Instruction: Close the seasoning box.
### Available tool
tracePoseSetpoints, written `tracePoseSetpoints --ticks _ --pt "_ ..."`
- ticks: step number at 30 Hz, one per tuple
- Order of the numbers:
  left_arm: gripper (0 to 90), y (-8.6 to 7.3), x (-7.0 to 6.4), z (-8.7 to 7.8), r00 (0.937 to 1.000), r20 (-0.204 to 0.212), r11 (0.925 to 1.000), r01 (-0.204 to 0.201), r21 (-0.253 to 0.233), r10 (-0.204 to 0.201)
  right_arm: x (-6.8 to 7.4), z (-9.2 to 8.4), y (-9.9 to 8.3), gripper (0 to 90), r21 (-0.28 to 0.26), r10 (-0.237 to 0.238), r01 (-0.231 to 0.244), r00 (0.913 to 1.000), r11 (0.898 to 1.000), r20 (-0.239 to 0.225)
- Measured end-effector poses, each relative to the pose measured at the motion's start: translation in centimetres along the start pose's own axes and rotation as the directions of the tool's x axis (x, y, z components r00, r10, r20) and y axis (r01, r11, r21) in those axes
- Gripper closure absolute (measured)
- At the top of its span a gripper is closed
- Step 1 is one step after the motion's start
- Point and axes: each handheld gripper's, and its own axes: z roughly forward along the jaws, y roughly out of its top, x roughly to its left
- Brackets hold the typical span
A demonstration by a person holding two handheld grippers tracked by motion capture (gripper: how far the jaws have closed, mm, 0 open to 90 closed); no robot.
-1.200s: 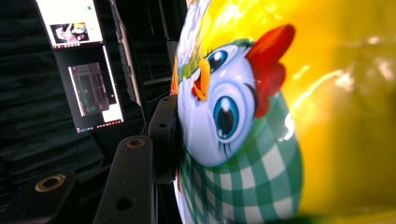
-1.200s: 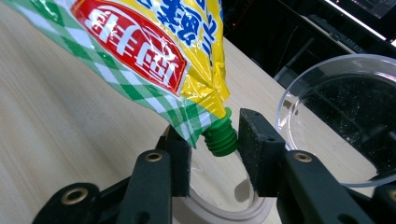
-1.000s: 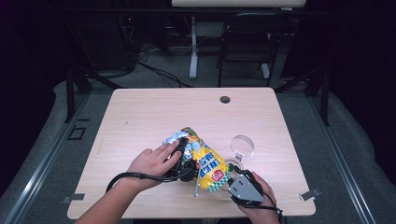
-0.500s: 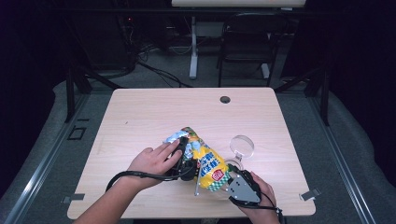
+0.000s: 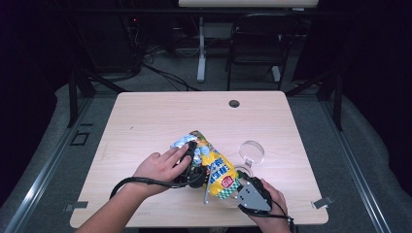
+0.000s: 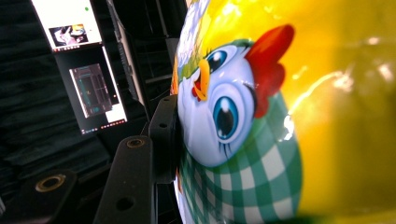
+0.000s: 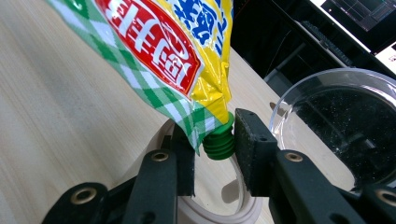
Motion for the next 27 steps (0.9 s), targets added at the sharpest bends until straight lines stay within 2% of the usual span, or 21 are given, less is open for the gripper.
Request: tracePoseSetpoints --ticks 10,11,16,21,22,27 --pt "61.0 0.15 0.12 -0.24 0.9991 -0.025 0.9993 -0.035 0.012 0.035 0.09 -0.04 0.02 70.1 -0.001 0.000 0.000 1.0000 1.000 0.000" --pt "61.0 0.24 0.17 -0.31 0.9982 -0.033 0.9986 -0.049 0.018 0.050 0.11 -0.06 0.02 70.1 0.001 -0.001 0.001 1.0000 1.000 0.001" --pt "61.1 0.37 0.19 -0.40 0.9975 -0.045 0.9985 -0.053 0.016 0.054 0.07 -0.06 -0.05 70.1 -0.001 0.002 -0.002 1.0000 1.000 0.004" --pt "61.3 0.60 0.23 -0.62 0.9938 -0.071 0.9962 -0.084 0.025 0.085 0.02 -0.06 -0.14 70.1 -0.001 0.009 -0.009 1.0000 1.000 0.002" --pt "61.3 0.70 0.29 -0.71 0.9914 -0.082 0.9947 -0.100 0.025 0.102 -0.03 -0.04 -0.18 70.1 -0.004 0.017 -0.017 0.9999 1.000 0.000" --pt "61.4 0.74 0.25 -0.85 0.9915 -0.086 0.9950 -0.095 0.032 0.097 -0.11 -0.02 -0.22 70.1 -0.009 0.027 -0.027 0.9996 1.000 -0.002"
